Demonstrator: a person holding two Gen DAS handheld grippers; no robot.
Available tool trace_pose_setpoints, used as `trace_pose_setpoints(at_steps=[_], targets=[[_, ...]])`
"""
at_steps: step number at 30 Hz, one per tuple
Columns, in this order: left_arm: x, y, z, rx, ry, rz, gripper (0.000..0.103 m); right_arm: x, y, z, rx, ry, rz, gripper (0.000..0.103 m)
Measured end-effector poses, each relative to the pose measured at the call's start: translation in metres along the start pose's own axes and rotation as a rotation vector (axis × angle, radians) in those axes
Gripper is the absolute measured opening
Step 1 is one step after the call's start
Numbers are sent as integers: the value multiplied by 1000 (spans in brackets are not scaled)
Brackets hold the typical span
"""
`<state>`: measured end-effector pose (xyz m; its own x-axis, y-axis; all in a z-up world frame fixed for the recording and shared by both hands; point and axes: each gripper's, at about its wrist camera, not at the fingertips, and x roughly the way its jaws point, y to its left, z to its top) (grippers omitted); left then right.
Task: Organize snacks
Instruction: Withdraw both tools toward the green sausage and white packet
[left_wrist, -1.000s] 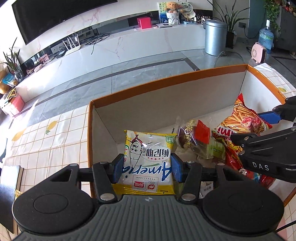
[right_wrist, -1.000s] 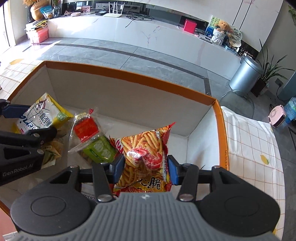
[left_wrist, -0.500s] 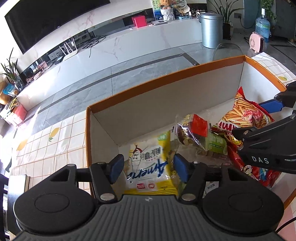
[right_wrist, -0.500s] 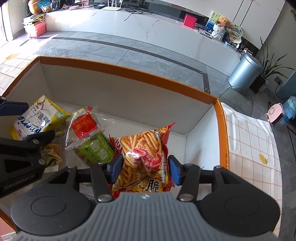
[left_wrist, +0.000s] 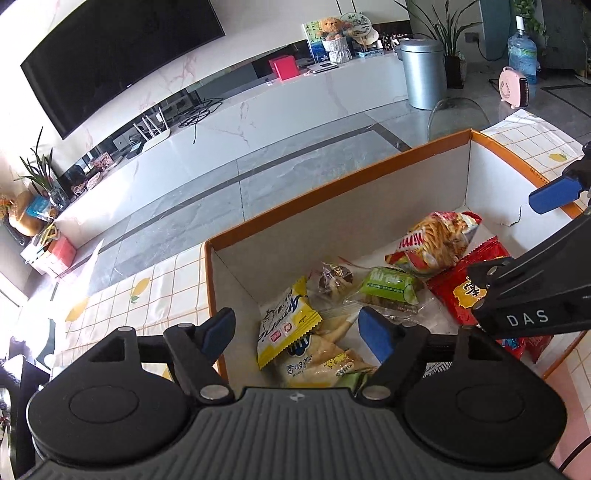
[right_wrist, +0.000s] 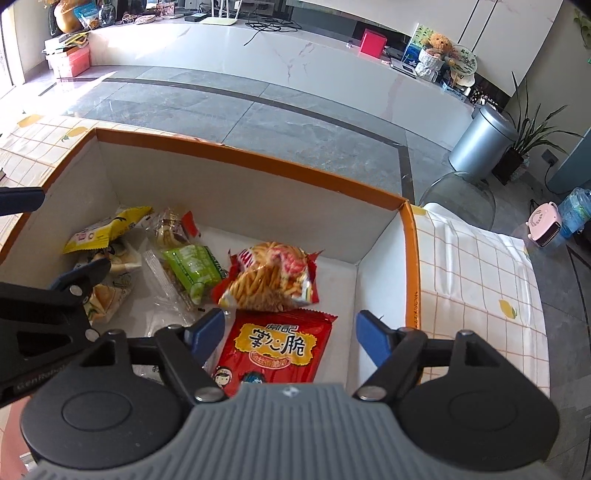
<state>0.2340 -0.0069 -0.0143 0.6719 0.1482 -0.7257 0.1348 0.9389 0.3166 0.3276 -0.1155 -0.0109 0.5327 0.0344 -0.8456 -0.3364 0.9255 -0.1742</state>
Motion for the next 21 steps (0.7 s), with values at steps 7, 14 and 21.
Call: trace_pose_setpoints(at_steps=[7, 14, 21], targets=[[-30, 2, -10, -21, -33, 0, 89, -27, 1, -13, 0, -10, -12, 76], [-73, 14, -27, -90, -86, -30, 89, -66, -5, -40, 58, -85, 17, 78], [-103, 16, -63, -181, -84, -74, 89, -107, 0, -88, 140, -198, 75, 79]])
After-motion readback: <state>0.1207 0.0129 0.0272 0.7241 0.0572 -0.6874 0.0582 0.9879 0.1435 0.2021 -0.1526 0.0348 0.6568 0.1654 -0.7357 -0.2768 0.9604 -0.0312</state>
